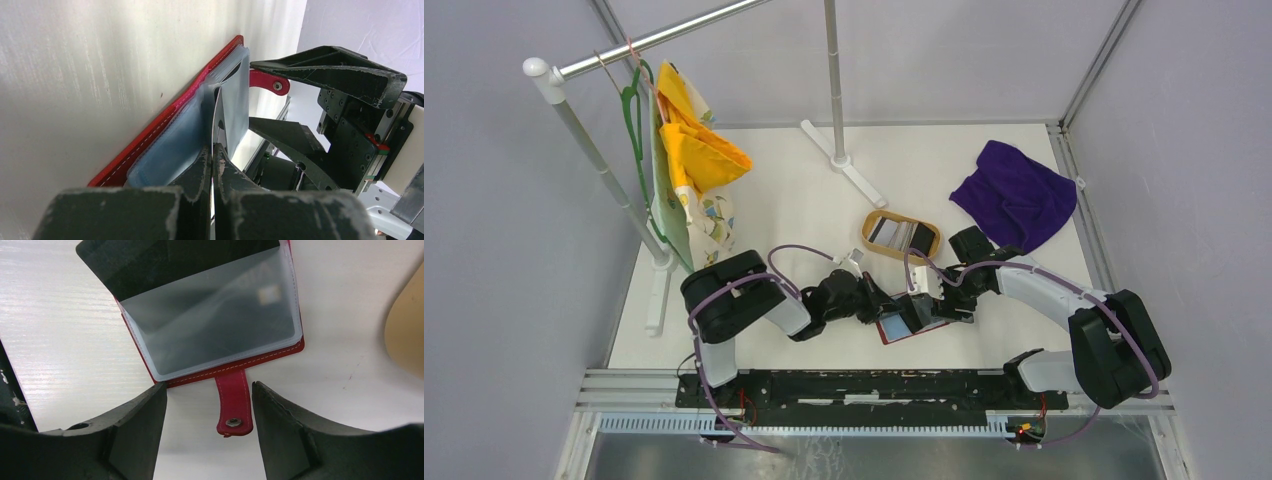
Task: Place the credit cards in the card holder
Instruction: Insert the credit card into the card holder.
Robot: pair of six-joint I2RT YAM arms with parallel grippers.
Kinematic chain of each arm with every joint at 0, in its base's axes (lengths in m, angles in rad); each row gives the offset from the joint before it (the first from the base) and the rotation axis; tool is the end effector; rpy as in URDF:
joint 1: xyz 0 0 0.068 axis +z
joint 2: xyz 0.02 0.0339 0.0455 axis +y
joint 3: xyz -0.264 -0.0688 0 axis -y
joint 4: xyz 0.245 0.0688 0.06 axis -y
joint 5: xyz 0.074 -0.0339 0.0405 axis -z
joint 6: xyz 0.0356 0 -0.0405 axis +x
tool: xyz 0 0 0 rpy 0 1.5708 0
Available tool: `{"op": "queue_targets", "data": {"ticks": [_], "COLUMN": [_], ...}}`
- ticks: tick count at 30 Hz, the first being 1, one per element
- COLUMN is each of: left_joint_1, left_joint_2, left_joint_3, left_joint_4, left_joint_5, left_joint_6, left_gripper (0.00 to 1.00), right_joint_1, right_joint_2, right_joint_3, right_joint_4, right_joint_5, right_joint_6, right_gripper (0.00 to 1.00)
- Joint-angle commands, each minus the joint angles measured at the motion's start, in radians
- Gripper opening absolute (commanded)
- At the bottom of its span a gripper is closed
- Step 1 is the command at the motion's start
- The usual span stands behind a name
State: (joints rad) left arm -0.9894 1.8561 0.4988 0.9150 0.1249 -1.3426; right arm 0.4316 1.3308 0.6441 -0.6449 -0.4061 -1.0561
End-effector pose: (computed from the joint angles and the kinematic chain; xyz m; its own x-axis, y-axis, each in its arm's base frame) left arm 0.1631 -0.2562 0.0933 -0.9211 -0.3582 -0.1525 -0.0274 0.4504 -0.8924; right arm 0.1849 0.1006 0.1573 -0.0259 -0.8923 -0.4507 -0.9991 0.0377 -0.0173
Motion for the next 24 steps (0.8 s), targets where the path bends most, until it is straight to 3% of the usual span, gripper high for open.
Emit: {"op": "queue_targets", "data": {"ticks": [1, 16, 24], "left_joint_1": [0.004, 0.018, 0.021], "left_joint_2": [0.036, 0.132, 0.157], "left_joint_3": [0.024, 0.055, 0.059], "left_joint_4": [-0.019, 0.081, 0.111], "left_joint_5": [0.052, 0.108, 0.125], "left_joint_6": [-0.015, -0.007, -0.011], "left_gripper": [0.02, 0.06, 0.11], "right_joint_1": [0.001, 0.007, 0.083], "right_joint_2": [0.013, -0.09, -0.238], "right_joint_3": [-0.009, 0.015, 0.018], "right_joint_4": [-0.021, -0.006, 0.026], "right_joint_5": [0.014, -0.035, -0.254], "right_joint_6": [-0.012, -0.005, -0.075], "right_gripper": [0.69, 0.73, 0.71]}}
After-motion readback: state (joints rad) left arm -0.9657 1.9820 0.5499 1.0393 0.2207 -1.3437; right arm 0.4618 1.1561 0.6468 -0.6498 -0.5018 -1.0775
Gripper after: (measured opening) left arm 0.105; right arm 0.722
